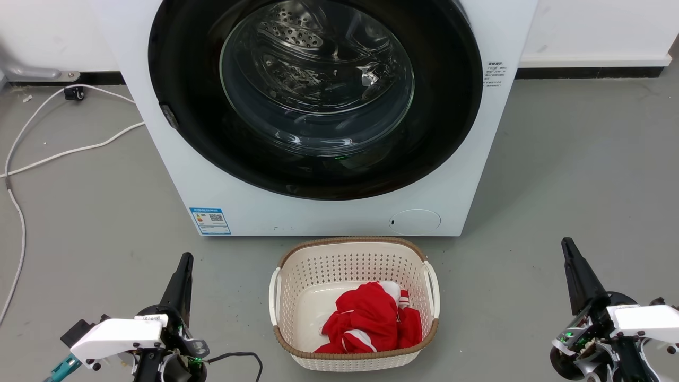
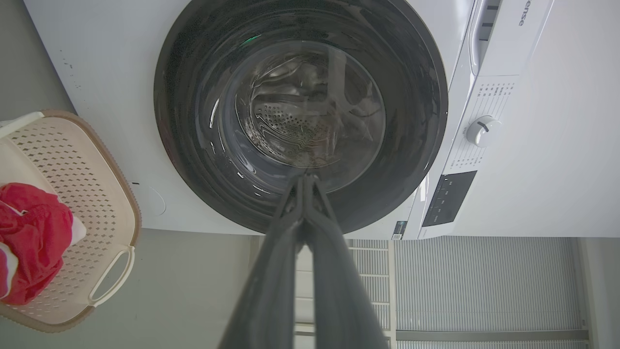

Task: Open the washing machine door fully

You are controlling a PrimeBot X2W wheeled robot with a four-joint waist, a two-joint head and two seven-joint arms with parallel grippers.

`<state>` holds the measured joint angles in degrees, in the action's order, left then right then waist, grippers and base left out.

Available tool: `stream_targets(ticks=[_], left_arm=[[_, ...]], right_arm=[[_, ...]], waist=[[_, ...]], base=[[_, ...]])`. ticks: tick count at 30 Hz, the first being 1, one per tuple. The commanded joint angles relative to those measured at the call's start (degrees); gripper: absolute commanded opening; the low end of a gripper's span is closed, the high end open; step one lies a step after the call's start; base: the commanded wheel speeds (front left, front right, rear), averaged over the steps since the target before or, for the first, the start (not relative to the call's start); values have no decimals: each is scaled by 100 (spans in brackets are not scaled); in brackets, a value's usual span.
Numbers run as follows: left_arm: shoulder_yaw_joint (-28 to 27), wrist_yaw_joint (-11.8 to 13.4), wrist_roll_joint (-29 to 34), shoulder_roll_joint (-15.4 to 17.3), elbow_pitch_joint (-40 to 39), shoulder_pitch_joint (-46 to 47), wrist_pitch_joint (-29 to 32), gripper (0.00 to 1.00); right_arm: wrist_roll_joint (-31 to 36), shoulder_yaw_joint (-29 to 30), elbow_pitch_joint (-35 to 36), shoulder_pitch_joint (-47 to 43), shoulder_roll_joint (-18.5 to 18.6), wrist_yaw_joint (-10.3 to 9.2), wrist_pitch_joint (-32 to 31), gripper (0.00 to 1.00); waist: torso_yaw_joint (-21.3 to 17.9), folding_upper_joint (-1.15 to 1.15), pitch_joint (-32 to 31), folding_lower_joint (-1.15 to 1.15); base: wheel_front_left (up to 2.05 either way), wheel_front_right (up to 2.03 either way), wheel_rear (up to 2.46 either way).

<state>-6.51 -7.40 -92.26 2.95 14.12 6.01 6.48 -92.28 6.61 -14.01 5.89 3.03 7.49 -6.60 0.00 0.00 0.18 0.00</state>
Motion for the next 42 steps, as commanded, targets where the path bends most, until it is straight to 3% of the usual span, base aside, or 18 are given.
stream_targets(ticks=[1,3,4,20,42], left_arm=[[-21,-17,21,-7,2,53,21,0],[-21,-17,21,-7,2,53,22,0],[0,0,0,-1,0,0,0,100],[316,2,375,7,-185,-78,-387,100],[330,-3,2714,-7,-695,-159,-884,100]], right_arm=[[12,7,-7,73,-21,0,-10,0],[12,7,-7,73,-21,0,-10,0],[0,0,0,0,0,0,0,100],[244,-180,258,-184,-6,0,387,100],[3128,-340,868,-332,-6,0,887,100]], waist=[[0,0,0,0],[0,0,0,0],[0,0,0,0],[3,0,-11,0],[42,0,-62,0]], base=[[0,0,0],[0,0,0],[0,0,0],[0,0,0],[0,0,0]])
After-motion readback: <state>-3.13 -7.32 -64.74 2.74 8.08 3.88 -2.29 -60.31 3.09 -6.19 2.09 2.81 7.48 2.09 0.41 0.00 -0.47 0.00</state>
